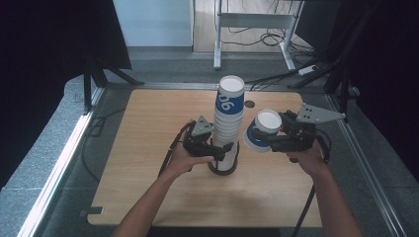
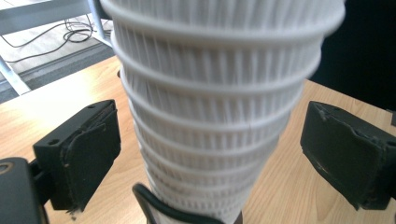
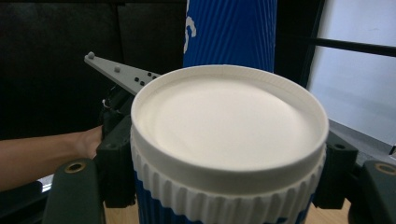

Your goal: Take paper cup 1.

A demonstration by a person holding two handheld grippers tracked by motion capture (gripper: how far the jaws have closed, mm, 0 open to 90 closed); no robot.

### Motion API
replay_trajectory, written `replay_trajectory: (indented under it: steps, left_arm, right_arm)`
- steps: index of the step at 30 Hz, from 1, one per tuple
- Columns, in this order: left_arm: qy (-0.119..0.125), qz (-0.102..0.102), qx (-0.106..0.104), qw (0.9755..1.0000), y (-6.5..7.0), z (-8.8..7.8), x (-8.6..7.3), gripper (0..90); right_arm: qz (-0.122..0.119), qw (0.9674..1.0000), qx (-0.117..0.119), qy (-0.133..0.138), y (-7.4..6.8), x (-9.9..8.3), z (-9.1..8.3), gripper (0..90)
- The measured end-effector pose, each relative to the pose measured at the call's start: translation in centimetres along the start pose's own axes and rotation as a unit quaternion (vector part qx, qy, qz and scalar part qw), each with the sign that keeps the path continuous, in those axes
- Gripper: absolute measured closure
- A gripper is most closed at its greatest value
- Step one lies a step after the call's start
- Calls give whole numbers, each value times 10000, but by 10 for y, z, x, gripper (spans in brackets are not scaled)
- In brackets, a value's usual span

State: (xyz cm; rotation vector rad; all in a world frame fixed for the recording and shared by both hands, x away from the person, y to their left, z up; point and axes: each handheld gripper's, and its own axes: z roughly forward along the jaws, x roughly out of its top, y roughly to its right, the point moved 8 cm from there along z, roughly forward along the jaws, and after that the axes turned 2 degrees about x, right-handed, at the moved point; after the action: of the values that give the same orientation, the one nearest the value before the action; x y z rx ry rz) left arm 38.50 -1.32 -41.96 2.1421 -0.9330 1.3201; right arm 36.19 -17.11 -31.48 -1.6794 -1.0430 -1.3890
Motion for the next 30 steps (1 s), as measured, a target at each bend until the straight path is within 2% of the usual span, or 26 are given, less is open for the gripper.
replay_trajectory:
  steps: [9,20,30]
  left_arm:
    - [47,83,-21,10000,3,-11,-12,72]
    - [150,-2,-81,9999,9,-20,-25,101]
    - [249,-191,-65,9995,6,-30,-39,127]
  right_arm:
    - [35,10000,59,-14,-3,-9,5,270]
    - [93,9998,169,-68,-8,-23,14,270]
    - [151,9994,281,-105,-14,-34,20,270]
